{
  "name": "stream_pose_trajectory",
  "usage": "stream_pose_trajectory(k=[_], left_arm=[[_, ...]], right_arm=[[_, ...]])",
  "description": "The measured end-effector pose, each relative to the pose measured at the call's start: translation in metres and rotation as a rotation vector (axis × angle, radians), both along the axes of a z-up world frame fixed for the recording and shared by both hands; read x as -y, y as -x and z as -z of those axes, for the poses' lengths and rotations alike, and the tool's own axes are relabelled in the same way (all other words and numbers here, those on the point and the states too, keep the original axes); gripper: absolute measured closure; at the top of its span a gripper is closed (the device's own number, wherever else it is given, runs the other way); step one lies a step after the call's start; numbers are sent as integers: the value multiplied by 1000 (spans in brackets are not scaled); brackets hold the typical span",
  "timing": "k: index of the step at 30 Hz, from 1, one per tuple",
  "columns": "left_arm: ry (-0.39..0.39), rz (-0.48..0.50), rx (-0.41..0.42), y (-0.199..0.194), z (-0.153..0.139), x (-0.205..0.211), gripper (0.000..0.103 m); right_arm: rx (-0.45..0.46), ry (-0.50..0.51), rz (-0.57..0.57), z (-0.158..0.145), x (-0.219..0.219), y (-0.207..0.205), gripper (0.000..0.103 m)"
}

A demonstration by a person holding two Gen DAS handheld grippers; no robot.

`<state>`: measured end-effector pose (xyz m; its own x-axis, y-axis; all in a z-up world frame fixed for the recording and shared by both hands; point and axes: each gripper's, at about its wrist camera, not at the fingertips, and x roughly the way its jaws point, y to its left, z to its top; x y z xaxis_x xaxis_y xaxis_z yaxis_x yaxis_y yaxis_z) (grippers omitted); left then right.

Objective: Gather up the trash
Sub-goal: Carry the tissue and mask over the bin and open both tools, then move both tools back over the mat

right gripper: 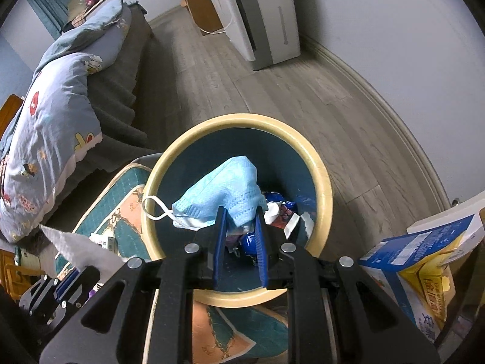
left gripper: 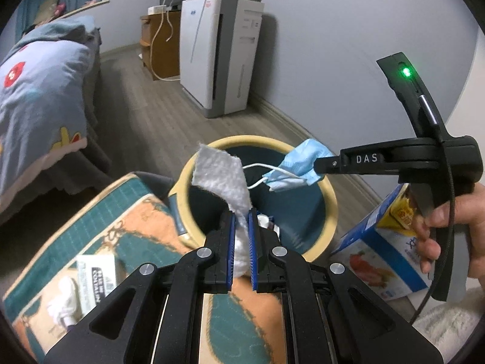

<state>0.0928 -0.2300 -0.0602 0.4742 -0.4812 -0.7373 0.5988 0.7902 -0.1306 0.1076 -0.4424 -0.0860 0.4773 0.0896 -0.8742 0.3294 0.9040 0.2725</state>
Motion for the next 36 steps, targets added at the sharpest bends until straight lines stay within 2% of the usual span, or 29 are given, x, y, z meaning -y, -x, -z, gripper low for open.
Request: stream_pose_trajectory(k=[5, 10, 12, 14, 15, 16, 17, 19, 23, 25, 27, 28, 36], left_arm=[[20, -11, -18, -8, 5, 12, 94], [24, -13, -13, -11, 8, 22, 93], [31, -21, -24, -13, 10, 24, 89], [23, -29, -27, -14, 12, 25, 77], [18, -30, -23, -13, 12, 26, 71], [15, -34, -19, -13, 13, 25, 56], [14, -40, -13, -13, 12, 24, 49], [14, -43, -10, -13, 11, 23, 45], [3, -62, -6, -13, 10, 16, 27], [-5, -71, -6, -13, 9, 13, 21], [-18, -85, -1, -12, 8, 9, 12], [-25, -92, 5, -11, 7, 7, 11], [-73, -125, 39, -2, -3, -19, 9]], right_arm=[[1, 2, 11, 0, 8, 2, 85], [42, -19, 18, -3, 14, 5, 85], [63, -17, 22, -6, 16, 6, 85], [77, -21, 27, -8, 17, 6, 83], [82, -23, 27, -8, 17, 5, 81], [83, -24, 27, -9, 17, 5, 76], [84, -23, 26, -9, 17, 4, 72], [83, -19, 32, -9, 16, 5, 55], [84, -20, 42, -10, 15, 5, 36], [85, -24, 46, -11, 13, 5, 19], [89, -26, 48, -14, 10, 5, 9], [94, -25, 47, -15, 7, 5, 6], [100, -23, 14, -22, -17, 2, 6]])
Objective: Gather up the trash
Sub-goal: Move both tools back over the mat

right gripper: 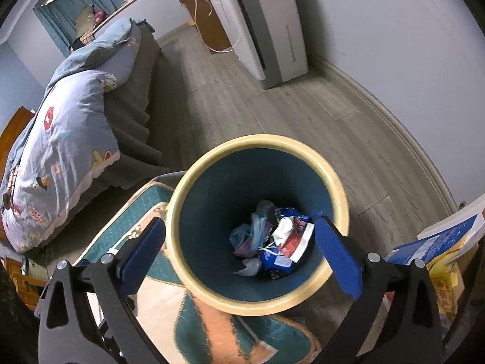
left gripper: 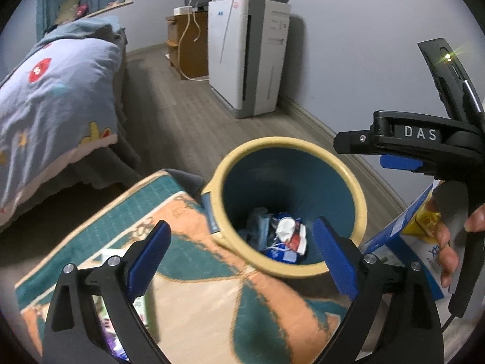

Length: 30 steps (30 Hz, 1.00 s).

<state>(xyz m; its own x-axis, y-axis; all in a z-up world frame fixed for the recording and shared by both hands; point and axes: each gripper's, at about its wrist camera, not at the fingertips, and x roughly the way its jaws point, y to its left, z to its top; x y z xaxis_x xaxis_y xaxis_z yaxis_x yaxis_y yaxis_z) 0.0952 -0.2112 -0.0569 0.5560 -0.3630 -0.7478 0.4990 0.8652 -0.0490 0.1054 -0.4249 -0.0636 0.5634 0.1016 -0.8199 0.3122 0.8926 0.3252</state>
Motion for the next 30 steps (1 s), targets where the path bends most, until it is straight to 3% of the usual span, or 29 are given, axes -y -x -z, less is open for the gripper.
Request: stream_pose_trajectory(k=[14, 30], left_arm=[[-35, -124, 35, 18, -21, -91, 8], [-111, -336, 6, 30, -11, -223, 8]], right_arm=[[2, 19, -92, -7, -79, -15, 6], [-37, 68, -272, 6, -197, -27, 6]])
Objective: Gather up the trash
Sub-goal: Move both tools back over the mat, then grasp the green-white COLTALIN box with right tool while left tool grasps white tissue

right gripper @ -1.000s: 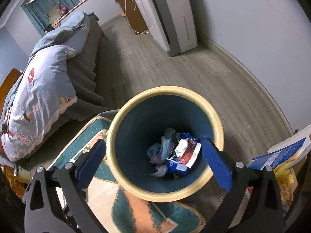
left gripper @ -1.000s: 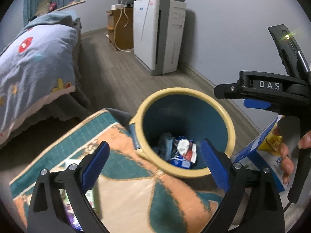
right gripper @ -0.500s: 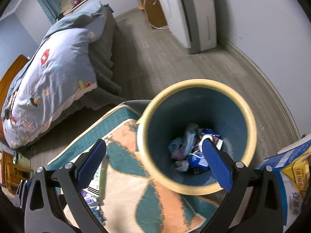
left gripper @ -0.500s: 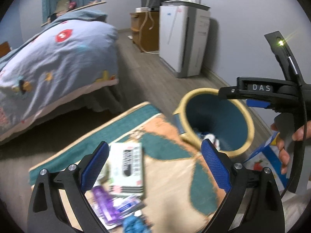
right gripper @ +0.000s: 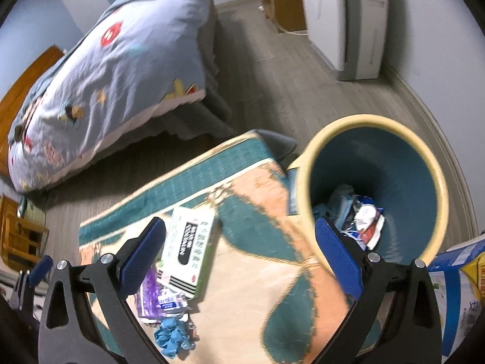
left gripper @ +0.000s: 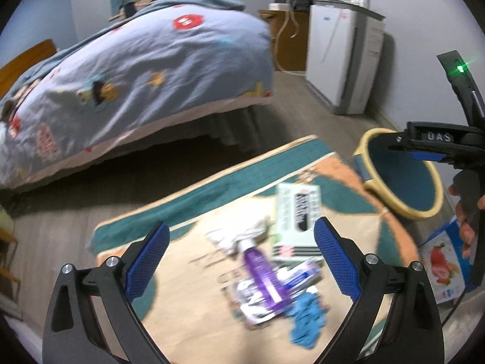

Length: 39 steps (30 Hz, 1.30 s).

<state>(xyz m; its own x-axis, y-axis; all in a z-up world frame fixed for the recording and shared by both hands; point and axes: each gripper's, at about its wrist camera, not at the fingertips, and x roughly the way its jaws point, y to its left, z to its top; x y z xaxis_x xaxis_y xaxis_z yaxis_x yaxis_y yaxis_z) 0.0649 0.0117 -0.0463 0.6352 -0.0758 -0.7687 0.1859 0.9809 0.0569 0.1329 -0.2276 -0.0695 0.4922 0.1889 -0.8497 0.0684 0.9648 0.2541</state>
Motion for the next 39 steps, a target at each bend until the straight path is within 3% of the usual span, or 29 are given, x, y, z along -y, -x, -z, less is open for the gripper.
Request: stream_pose_trajectory(k=[6, 13, 24, 32, 36, 38, 39], left_arm=[[-2, -83, -60, -3, 18, -37, 8], [-13, -105, -128, -15, 41, -50, 8], [8, -156, -152, -46, 50, -66, 8], [33, -159, -160, -61, 52, -68, 8], [51, -182, -166, -67, 53, -75, 8], [60, -194, -172, -69, 55, -78, 8], [60, -196, -175, -70, 56, -78, 8]], right_arm=[[-65, 28, -58, 21, -34, -5, 6], [-134, 75, -113, 51, -64, -14, 6], [-229, 120, -169, 90, -94, -39, 6], [-315, 72, -140, 120, -106, -57, 6], [-333, 167, -193, 134, -120, -59, 5], [-322, 206, -221, 133, -123, -61, 9], [-318, 204, -220, 132, -122, -61, 17]])
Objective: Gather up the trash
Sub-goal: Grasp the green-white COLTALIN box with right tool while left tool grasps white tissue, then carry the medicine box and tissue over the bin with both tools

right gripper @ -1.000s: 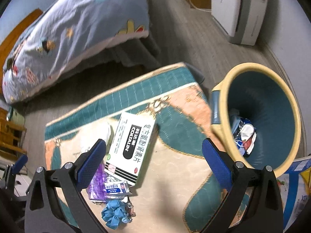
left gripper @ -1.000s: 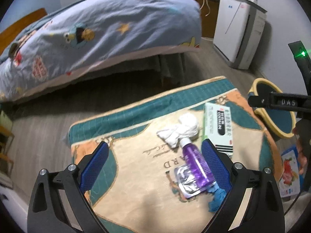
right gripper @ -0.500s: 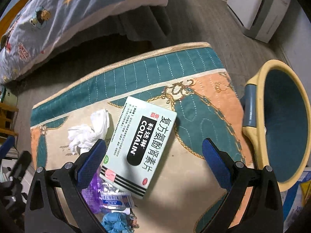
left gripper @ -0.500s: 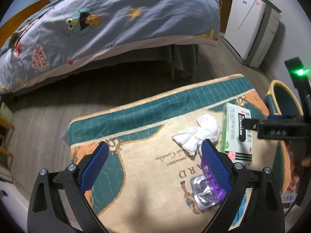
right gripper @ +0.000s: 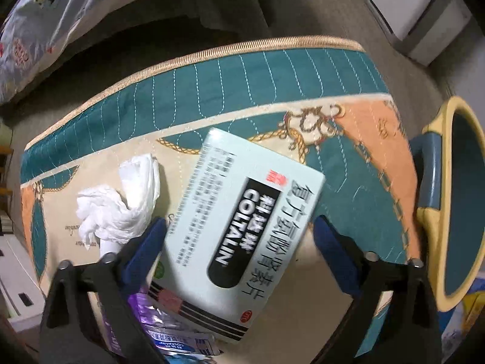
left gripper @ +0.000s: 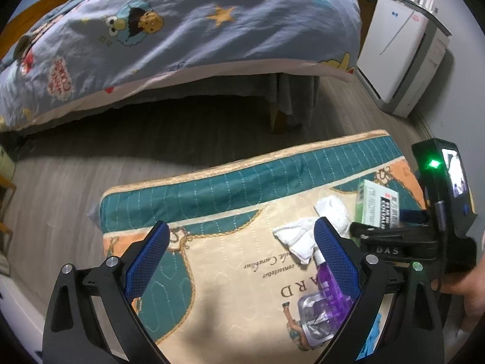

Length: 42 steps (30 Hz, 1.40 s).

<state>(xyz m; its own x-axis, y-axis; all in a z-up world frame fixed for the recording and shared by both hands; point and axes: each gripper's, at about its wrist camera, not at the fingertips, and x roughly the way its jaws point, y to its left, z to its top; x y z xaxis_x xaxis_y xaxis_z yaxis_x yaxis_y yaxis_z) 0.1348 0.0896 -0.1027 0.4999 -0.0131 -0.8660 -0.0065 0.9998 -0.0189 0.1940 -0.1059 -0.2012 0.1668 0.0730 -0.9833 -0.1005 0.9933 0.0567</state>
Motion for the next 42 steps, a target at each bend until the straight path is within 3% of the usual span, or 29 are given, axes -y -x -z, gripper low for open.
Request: stream_pose_trajectory(k=[9, 13, 21, 24, 26, 28, 30, 31, 34, 37, 42], left_arm=[[-58, 73, -53, -10, 24, 27, 8], [-105, 144, -84, -15, 40, 51, 8], [-123, 263, -124, -29, 62, 97, 8], [-126, 289, -154, -31, 71, 108, 13], [-135, 307, -178, -31, 77, 112, 35], [-139, 312, -207, -30, 81, 113, 48], [-152, 303, -198, -29, 80, 112, 59], [-149, 294, -192, -28, 77, 111, 70], [-124, 283, -152, -26, 63, 109, 90], [-139, 292, -82, -24, 45, 113, 94], [-81, 290, -13, -21, 18, 114, 95]], right_arm=[[26, -166, 128, -21, 55, -12, 23], [56, -156, 114, -32, 68, -18, 24], [84, -177, 137, -45, 93, -14, 25], [94, -187, 138, -50, 103, -9, 25], [99, -196, 138, -55, 106, -9, 25], [102, -208, 142, -57, 110, -6, 25], [103, -219, 146, -59, 115, -5, 25], [105, -225, 147, -60, 116, -4, 26], [119, -234, 143, -65, 114, -1, 26], [139, -245, 146, -73, 118, 2, 26], [165, -268, 161, -84, 128, 7, 26]])
